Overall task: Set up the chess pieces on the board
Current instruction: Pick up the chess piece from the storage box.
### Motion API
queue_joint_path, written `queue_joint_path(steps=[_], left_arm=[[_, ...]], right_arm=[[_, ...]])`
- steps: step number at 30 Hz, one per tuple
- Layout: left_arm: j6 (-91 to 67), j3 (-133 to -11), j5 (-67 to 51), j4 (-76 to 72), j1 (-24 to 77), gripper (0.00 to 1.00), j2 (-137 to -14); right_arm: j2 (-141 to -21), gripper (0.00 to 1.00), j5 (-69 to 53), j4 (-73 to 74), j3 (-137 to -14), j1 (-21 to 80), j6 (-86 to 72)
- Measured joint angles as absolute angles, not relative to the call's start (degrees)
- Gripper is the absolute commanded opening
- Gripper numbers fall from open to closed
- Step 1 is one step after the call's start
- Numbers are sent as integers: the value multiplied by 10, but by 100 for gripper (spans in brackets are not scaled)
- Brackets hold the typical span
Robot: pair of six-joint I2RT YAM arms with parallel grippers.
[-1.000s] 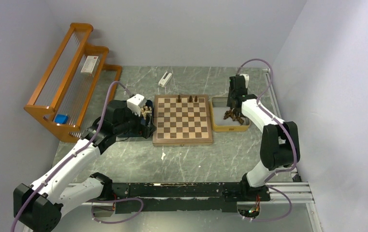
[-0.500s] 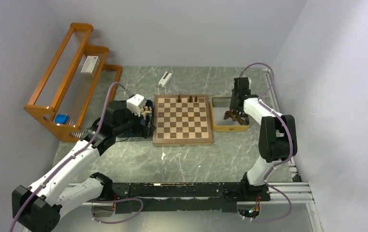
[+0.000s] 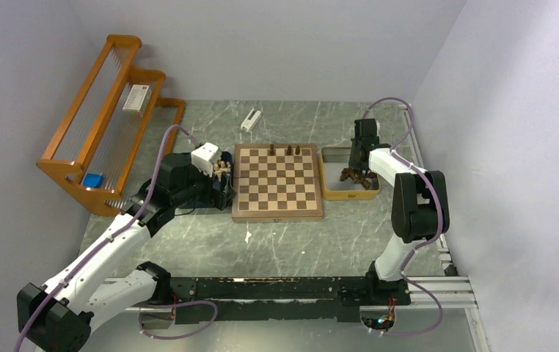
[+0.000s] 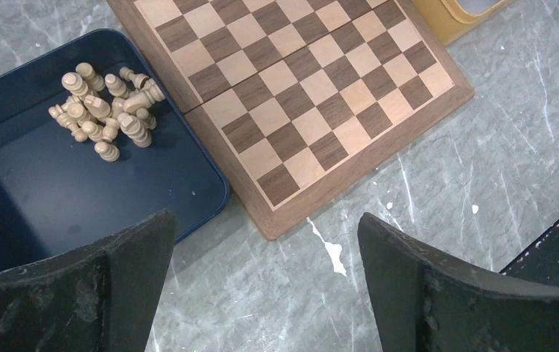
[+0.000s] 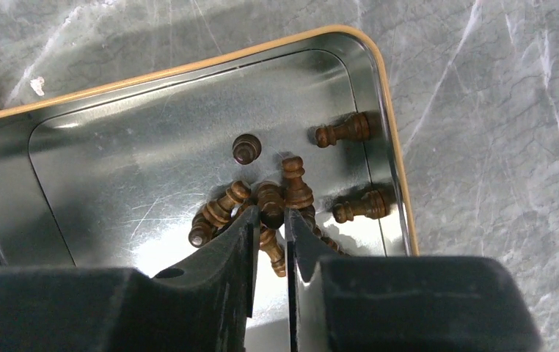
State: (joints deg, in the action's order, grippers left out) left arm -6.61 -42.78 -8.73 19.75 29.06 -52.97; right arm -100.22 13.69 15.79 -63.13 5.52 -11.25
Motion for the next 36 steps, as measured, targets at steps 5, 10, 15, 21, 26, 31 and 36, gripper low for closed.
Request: queue_joint_path(steps=[5,10,15,21,26,31,36], left_arm=[[-66,-428,-82,198,291,98,-527],[-66,-428,-80,198,291,98,-526],[-64,-428,-75,199,291,98,-525],[-63,-428,-68,200,291,98,-522],[-62,-428,-62,200,291,98,-522],[-62,-428,-60,201,291,98,-517],[-59,-428,-58,203,291,98,-516]], right_arm=[[-1002,14,138,162,-633,55,-113],[-1002,10,145,170,-636,55,-113],[-996,9,153,197,-652,55,-114],[-966,8,157,227,-683,55,-114],[-932,7,156,240,-696,57,-116],[-917,6,148,257,-711,67,-118],[-916,6,130,278,-735,100,-124]])
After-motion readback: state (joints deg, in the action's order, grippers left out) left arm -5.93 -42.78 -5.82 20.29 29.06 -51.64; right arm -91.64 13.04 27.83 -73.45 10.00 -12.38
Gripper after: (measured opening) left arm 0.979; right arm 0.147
